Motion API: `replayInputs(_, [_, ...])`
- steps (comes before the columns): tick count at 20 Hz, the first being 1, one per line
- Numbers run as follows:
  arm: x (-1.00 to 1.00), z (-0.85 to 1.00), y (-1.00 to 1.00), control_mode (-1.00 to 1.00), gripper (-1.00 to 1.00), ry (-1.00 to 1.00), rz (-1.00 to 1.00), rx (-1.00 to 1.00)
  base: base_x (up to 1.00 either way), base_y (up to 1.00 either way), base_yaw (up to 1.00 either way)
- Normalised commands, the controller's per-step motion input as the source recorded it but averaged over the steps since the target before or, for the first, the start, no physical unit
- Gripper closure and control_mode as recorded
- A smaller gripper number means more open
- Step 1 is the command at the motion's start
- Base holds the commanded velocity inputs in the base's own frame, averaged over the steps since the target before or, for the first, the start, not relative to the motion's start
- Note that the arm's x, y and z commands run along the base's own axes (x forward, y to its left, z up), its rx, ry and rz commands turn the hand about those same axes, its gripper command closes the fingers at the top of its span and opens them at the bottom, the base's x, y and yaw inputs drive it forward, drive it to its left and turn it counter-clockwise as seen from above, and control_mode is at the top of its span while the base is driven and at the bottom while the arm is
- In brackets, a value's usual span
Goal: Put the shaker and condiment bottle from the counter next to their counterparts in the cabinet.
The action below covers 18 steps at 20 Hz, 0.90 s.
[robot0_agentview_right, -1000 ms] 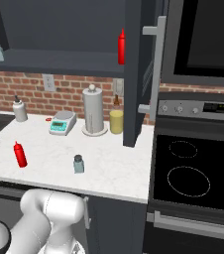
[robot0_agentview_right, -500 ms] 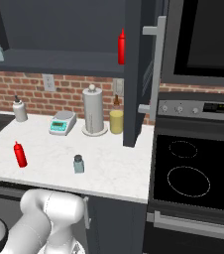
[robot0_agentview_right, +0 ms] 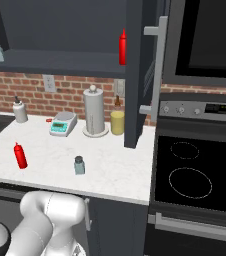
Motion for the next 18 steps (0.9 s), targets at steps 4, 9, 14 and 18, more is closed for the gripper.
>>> replayInputs(4, [0.00, 0.00, -0.07, -1.00, -1.00, 0.00, 0.00, 0.00, 0.00, 0.00, 0.00])
replayInputs(9, [0.13, 0.00, -0.04, -1.00, -1.00, 0.00, 0.00, 0.00, 0.00, 0.00, 0.00])
replayInputs(14, [0.17, 0.00, -0.01, -1.00, -1.00, 0.00, 0.00, 0.00, 0.00, 0.00, 0.00])
replayInputs(18, [0.26, -0.01, -0.07, -1.00, -1.00, 0.00, 0.00, 0.00, 0.00, 0.00, 0.00])
